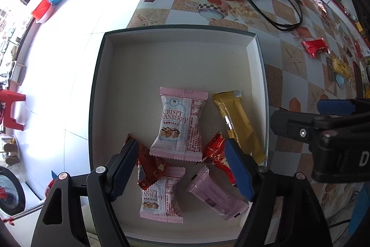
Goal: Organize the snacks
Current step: 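Withdraw both tools from the tray back over the table snacks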
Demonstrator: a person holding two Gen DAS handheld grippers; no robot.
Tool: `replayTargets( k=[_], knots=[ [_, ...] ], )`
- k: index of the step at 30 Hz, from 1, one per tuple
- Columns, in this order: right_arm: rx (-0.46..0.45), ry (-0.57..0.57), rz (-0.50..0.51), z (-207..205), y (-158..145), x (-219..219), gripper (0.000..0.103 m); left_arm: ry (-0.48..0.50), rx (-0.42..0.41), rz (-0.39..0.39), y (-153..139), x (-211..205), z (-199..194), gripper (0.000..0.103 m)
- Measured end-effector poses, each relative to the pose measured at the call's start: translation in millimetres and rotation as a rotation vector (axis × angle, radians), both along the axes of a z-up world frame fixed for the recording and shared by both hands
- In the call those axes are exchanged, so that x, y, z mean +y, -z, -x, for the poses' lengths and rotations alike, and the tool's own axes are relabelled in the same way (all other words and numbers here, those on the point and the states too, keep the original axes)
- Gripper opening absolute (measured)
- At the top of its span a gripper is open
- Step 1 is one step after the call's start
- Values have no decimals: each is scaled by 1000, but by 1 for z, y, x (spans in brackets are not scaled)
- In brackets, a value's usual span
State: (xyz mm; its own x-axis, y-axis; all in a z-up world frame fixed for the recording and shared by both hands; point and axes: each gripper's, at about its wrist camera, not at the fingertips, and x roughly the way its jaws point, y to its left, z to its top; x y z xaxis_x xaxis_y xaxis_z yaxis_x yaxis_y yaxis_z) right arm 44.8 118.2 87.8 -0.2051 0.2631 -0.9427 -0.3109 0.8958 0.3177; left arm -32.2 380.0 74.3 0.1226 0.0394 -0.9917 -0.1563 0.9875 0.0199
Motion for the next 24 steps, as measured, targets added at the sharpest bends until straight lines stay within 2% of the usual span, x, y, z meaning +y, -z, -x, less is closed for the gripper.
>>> replayTargets(
  k=[5, 13, 24],
  knots=[
    [36, 133, 55, -10, 16, -54, 103, 36, -12, 12, -7, -21, -10, 79],
    [112, 371, 130, -29, 40, -158, 103, 138, -15, 35, -14, -78, -29, 79],
    [111, 671, 119, -88, 53, -276, 103, 222, 2, 28, -12, -130, -47, 79]
  ],
)
